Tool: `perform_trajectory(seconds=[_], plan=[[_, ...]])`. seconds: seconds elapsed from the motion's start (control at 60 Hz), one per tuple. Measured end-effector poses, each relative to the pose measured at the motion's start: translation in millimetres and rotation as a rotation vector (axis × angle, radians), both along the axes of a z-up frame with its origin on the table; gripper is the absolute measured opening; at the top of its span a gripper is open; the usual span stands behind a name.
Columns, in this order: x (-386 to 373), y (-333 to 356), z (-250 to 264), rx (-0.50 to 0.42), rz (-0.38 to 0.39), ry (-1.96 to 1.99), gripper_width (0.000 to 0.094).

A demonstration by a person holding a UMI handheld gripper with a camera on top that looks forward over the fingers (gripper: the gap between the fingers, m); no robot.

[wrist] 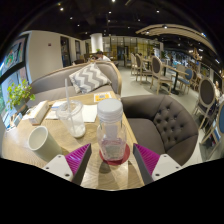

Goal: Pour water

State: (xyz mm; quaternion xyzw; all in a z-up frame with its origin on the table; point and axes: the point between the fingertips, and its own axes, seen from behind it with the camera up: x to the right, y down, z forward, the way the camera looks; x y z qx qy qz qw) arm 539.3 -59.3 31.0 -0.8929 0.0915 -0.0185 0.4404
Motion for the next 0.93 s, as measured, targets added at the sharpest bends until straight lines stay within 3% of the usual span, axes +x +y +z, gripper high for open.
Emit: perform_trajectory(seconds=[0.167,0.467,0.933], plan=[[-10.1,-64.4,39.2,-0.071,-0.011,-0.054,0.0853],[-78.6,-170.1,111.7,-0.125,0.084,-0.091,0.0854],[-113.4,-212.2,132.2,-0.109,0.047,-0.066,0.0855]])
